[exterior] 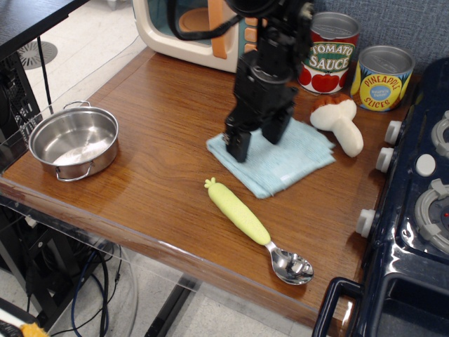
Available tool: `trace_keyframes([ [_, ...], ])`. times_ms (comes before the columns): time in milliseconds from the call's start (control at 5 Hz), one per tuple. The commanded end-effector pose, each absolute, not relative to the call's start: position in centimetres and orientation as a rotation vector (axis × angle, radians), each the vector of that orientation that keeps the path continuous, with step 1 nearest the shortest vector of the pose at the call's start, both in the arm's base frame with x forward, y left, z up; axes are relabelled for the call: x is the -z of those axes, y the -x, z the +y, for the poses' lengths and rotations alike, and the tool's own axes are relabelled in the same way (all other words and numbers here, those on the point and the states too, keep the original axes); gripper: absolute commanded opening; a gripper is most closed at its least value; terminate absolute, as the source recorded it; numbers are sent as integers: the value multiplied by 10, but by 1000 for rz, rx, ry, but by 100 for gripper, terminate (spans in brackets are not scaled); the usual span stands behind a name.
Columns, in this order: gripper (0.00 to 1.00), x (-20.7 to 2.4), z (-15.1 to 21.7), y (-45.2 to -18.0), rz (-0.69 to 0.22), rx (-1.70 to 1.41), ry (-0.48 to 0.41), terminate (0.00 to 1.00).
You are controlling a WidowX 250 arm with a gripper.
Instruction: Move the cloth so its to the right of the spoon
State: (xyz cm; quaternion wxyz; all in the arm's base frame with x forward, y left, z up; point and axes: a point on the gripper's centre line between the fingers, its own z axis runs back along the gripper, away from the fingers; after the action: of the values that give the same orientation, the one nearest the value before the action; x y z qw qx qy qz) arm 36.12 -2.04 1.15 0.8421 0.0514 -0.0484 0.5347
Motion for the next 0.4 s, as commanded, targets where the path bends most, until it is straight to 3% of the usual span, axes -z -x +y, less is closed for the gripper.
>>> trace_keyframes([
  [0,100,-17,-66,-331,-96,-941,-86,0],
  [200,100,-18,-79,-318,-100,-875,-92,0],
])
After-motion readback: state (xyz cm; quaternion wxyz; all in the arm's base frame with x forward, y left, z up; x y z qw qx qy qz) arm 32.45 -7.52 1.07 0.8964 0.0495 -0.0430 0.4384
